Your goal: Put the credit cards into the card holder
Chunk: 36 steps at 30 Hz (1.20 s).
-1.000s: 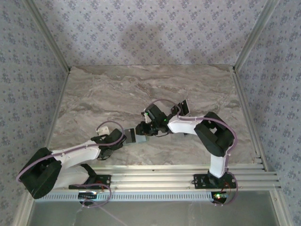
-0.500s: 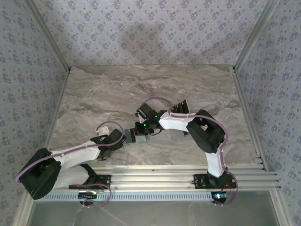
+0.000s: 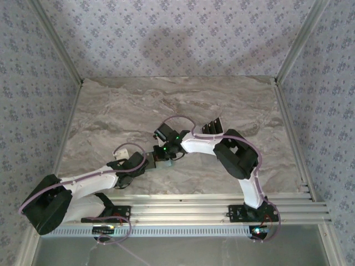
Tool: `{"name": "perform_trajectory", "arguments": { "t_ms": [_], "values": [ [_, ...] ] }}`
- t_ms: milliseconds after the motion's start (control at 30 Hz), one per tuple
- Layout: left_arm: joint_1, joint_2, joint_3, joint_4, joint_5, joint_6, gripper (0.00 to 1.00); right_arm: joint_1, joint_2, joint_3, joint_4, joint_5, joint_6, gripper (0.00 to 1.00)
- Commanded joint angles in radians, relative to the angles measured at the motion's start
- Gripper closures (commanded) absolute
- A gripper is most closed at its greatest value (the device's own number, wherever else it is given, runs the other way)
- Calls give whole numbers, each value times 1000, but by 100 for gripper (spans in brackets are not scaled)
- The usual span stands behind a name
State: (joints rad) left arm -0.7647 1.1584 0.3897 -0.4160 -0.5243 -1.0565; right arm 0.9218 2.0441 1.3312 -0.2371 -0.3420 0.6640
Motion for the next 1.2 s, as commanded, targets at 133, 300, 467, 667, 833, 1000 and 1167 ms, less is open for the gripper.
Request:
{"name": "perform_trajectory", "arguments": {
  "t_ms": [133, 300, 467, 667, 833, 1000, 1167],
  "values": [
    [6, 18, -25, 39, 50, 10, 3, 18, 47, 49, -15, -32, 5, 98],
    [7, 18, -25, 36, 50, 11, 3, 12, 13, 36, -6, -36, -5, 98],
    [6, 15, -22, 33, 52, 12, 3, -15, -68, -19, 20, -14, -1, 98],
    [7, -69, 3, -43, 7, -5, 3, -42, -80, -23, -2, -3, -15, 98],
    [22, -215, 23, -168, -94, -35, 1, -43, -58, -3, -6, -12, -18, 98],
    [80, -251, 16, -193, -81, -21, 1, -37, -22, 31, -20, -18, -24, 98],
    [88, -229, -2, -148, -52, -13, 1, -23, 8, 48, -22, -22, -24, 98]
  ]
}}
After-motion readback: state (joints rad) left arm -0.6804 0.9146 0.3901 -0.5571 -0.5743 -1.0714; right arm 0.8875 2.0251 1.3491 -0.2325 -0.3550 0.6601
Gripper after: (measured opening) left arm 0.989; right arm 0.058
